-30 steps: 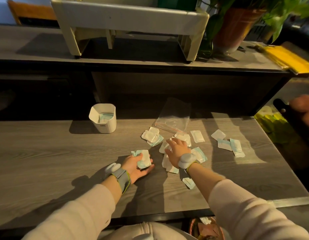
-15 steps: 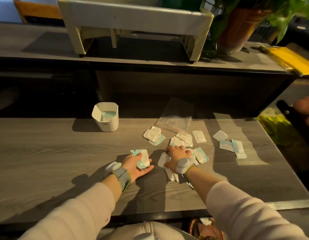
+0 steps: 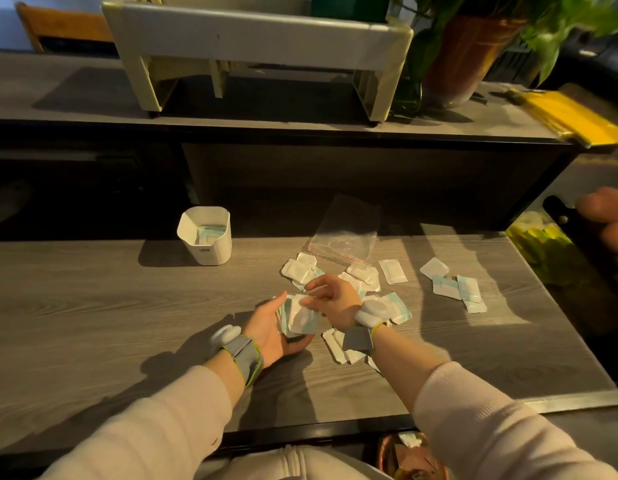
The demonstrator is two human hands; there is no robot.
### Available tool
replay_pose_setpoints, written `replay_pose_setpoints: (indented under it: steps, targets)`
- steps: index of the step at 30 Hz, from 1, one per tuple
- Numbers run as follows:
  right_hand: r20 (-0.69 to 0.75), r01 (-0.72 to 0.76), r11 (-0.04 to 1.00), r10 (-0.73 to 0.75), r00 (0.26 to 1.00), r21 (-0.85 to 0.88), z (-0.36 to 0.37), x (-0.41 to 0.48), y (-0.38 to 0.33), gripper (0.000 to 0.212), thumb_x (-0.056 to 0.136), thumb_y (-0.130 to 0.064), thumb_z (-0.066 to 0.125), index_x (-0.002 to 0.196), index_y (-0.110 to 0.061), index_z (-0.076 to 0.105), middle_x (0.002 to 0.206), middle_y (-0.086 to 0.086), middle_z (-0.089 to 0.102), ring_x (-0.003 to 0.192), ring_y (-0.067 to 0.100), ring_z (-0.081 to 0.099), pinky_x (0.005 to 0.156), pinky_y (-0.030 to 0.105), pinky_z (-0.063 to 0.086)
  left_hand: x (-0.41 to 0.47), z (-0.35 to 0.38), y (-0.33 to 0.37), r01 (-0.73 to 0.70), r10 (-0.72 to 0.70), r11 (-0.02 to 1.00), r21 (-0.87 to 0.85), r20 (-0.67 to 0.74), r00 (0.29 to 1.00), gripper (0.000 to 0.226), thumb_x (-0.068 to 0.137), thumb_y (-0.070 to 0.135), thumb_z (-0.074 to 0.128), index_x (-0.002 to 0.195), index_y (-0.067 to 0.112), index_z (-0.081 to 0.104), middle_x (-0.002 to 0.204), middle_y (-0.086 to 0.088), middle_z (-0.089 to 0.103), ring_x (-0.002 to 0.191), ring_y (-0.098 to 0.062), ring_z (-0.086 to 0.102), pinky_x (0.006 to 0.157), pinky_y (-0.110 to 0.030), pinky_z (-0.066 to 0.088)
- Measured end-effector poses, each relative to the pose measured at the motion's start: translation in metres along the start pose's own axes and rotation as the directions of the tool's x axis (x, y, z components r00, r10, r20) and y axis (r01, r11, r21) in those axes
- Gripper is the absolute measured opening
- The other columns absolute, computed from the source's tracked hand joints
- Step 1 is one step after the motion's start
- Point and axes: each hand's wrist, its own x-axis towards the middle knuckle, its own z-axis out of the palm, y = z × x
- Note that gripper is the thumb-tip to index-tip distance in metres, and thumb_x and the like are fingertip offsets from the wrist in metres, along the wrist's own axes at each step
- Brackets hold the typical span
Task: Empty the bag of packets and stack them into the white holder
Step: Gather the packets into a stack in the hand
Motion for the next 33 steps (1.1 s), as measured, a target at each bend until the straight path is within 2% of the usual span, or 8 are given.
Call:
replay_pose_setpoints:
  steps: [5,8,11,16,20,22,28,33]
  targets:
    - [-0.028,-0.005,0.998,0.003,1.000,-0.055,0.000,0.000,0.002,0.025,0.074,-0.015,0.080,0.088,-0.019,0.060,0.075,-0.004,0.065,0.066,0.013,0.060,0.066,0.026,0.052,-0.003,0.003,-0.008,-0.090,0.080,0.989,0.119,0.087,0.993,0.014,0.093,0.014,0.055,0.103,0.010,0.063,0.094,-0.012,0.068,0.087,-0.023,0.068,0.078,-0.044,0.057]
    - [-0.089,0.006,1.000,-0.007,0.996,-0.011,-0.005,0.002,0.003,0.015,0.081,-0.016,0.074,0.090,-0.019,0.062,0.078,-0.002,0.065,0.059,0.011,0.060,0.054,0.017,0.047,0.000,0.001,-0.011,-0.130,0.124,0.985,0.111,0.054,0.991,0.028,0.093,-0.004,0.047,0.116,0.007,0.057,0.105,-0.015,0.066,0.096,-0.026,0.066,0.072,-0.045,0.060]
    - [-0.154,-0.006,0.981,-0.025,0.988,-0.195,-0.017,0.004,0.011,0.008,0.085,-0.016,0.067,0.092,-0.019,0.066,0.082,0.001,0.065,0.064,0.016,0.061,0.059,0.021,0.048,0.007,0.001,-0.011,-0.113,0.117,0.991,0.077,-0.051,0.992,0.038,0.091,-0.001,0.052,0.130,0.001,0.051,0.119,-0.021,0.062,0.097,-0.029,0.064,0.071,-0.044,0.060]
    - [0.127,-0.044,0.734,0.175,0.976,-0.678,-0.047,-0.002,0.025,0.036,0.074,-0.023,0.077,0.108,-0.018,0.065,0.111,0.003,0.067,0.102,0.023,0.062,0.083,0.028,0.050,0.011,0.003,-0.011,-0.152,0.155,0.988,0.042,-0.087,0.984,0.041,0.094,0.001,0.047,0.135,0.003,0.047,0.093,-0.009,0.073,0.093,-0.021,0.066,0.072,-0.036,0.056]
    - [0.115,0.002,0.470,0.212,0.970,-0.883,-0.056,-0.016,0.034,0.064,0.059,-0.051,0.081,0.115,-0.030,0.056,0.118,0.000,0.055,0.114,0.025,0.048,0.094,0.040,0.045,0.012,0.003,-0.015,-0.171,0.169,0.985,-0.014,-0.107,0.980,0.043,0.094,-0.002,0.047,0.137,0.004,0.045,0.111,-0.010,0.064,0.096,-0.024,0.065,0.075,-0.040,0.055]
    - [0.102,0.003,0.427,0.209,0.973,-0.904,-0.055,-0.021,0.040,0.070,0.057,-0.052,0.081,0.117,-0.030,0.051,0.119,0.001,0.051,0.115,0.025,0.044,0.097,0.044,0.040,0.012,0.004,-0.019,-0.177,0.173,0.984,-0.021,-0.127,0.977,0.044,0.093,-0.002,0.049,0.136,0.005,0.045,0.123,-0.014,0.061,0.098,-0.025,0.065,0.071,-0.039,0.060]
    - [0.117,0.040,0.580,0.096,0.988,-0.814,-0.059,-0.021,0.052,0.049,0.068,-0.034,0.077,0.111,-0.027,0.056,0.108,0.002,0.053,0.105,0.024,0.048,0.089,0.039,0.044,0.012,0.008,-0.025,-0.193,0.186,0.981,-0.028,-0.169,0.968,0.043,0.092,0.000,0.051,0.135,0.006,0.047,0.122,-0.014,0.061,0.099,-0.024,0.065,0.073,-0.042,0.060]
    - [-0.019,-0.012,0.936,0.006,1.000,-0.351,-0.063,-0.016,0.039,0.018,0.084,-0.008,0.063,0.091,-0.023,0.058,0.090,0.008,0.061,0.079,0.027,0.059,0.070,0.039,0.049,0.010,0.019,-0.023,-0.225,0.211,0.973,-0.058,-0.182,0.960,0.042,0.093,0.000,0.050,0.135,0.005,0.047,0.110,-0.012,0.065,0.100,-0.026,0.064,0.072,-0.043,0.060]
